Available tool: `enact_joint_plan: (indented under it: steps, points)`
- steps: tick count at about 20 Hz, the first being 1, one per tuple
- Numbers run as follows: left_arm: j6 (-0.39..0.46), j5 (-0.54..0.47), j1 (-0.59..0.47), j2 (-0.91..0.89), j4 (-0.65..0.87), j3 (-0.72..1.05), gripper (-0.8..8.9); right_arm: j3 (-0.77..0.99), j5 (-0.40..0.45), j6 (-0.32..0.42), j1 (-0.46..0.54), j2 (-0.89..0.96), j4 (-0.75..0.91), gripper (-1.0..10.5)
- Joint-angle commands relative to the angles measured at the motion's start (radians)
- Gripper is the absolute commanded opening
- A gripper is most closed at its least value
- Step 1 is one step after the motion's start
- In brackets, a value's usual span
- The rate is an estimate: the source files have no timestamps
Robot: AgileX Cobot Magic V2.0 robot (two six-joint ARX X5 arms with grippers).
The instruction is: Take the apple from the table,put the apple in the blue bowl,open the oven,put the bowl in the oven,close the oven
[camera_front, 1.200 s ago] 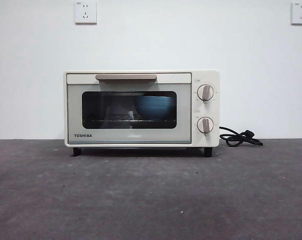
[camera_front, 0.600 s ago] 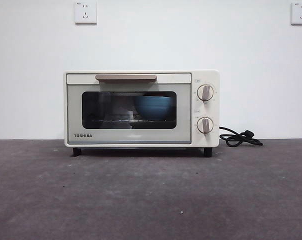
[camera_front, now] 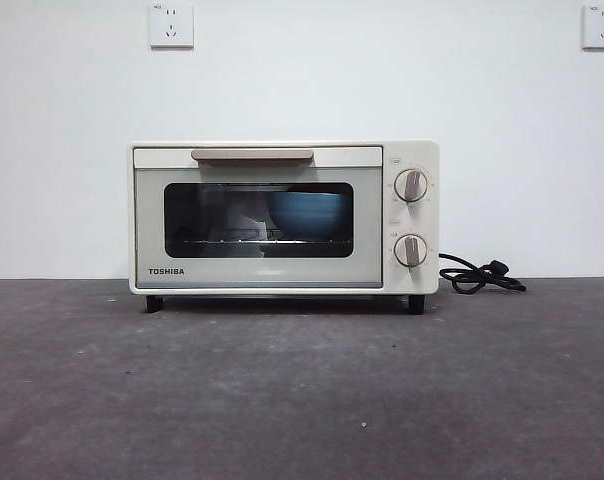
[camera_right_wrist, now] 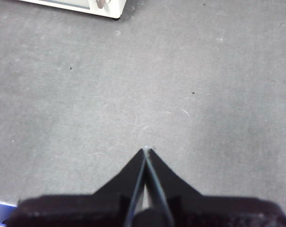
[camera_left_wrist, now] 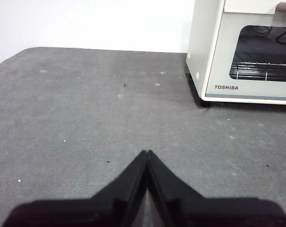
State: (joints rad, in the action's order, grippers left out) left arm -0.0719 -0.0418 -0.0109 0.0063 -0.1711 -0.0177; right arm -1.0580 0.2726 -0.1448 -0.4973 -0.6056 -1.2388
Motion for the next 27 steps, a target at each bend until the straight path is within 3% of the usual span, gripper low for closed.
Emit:
enact_joint_plan:
  steps: [1,11,14,16,19,22,24,27]
  points:
    - [-0.006,-0.003,-0.003,-0.003,0.008,0.010,-0.04,0.004,0.001,0.002,-0.001,0.000,0.004,0.0]
    - [-0.006,-0.003,-0.003,0.016,0.008,0.010,-0.04,0.004,0.006,0.002,0.006,0.002,0.005,0.0]
    - [-0.006,-0.003,-0.003,0.016,0.008,0.010,-0.04,0.005,0.045,0.176,0.090,0.002,0.008,0.0]
    - [-0.006,-0.003,-0.003,0.016,0.008,0.010,-0.04,0.015,0.041,0.194,0.193,0.002,0.035,0.0]
    - [-0.006,-0.003,-0.003,0.016,0.008,0.010,-0.04,0.110,-0.005,0.193,0.349,0.062,0.294,0.0]
    - [-0.006,-0.003,-0.003,0.016,0.008,0.010,-0.04,0.314,-0.195,0.190,0.472,0.182,0.642,0.0]
    - [-0.006,-0.003,-0.003,0.016,0.008,0.010,-0.04,0.443,-0.285,0.194,0.519,0.254,0.770,0.0]
    - [-0.006,-0.003,-0.003,0.016,0.008,0.010,-0.04,0.631,-0.291,0.201,0.549,0.347,0.938,0.0]
